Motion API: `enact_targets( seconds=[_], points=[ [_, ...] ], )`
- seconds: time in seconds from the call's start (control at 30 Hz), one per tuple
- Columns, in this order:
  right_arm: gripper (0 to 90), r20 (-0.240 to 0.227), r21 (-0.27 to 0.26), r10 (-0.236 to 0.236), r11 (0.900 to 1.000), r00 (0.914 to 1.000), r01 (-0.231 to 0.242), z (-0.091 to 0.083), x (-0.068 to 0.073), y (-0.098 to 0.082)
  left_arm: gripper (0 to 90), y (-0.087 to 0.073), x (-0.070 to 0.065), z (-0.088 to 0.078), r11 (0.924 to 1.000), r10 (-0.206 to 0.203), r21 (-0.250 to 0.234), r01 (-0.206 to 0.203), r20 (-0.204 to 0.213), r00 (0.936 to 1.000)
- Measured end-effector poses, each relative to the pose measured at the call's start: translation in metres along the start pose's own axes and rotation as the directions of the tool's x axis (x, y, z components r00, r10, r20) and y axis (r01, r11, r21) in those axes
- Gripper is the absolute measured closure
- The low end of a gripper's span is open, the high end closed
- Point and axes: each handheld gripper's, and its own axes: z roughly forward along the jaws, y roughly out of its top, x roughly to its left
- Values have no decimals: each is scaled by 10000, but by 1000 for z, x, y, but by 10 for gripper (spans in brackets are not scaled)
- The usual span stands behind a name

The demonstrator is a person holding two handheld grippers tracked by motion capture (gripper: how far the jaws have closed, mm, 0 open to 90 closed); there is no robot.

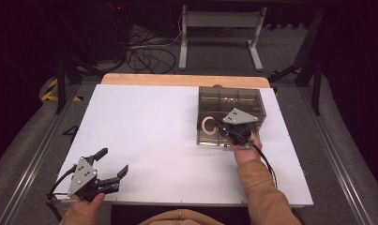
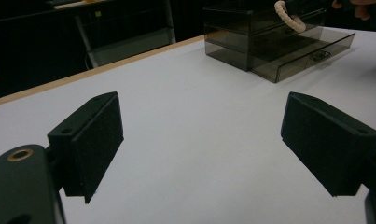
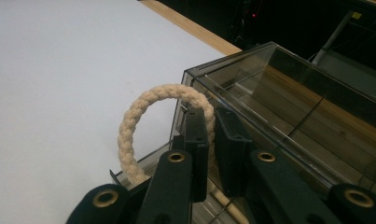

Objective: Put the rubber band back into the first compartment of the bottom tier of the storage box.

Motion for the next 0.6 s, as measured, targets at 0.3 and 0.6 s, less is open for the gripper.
enact_targets(
  seconds=[0.3,0.6],
  points=[
    [841,30,425,38,9991,10000,-40,8,2,-5,135,0,0,1,10000,-12,14,12,-2,10000],
    [841,274,835,-126,9965,9995,103,15,4,-11,135,0,0,1,10000,-30,27,29,14,10000]
  ],
)
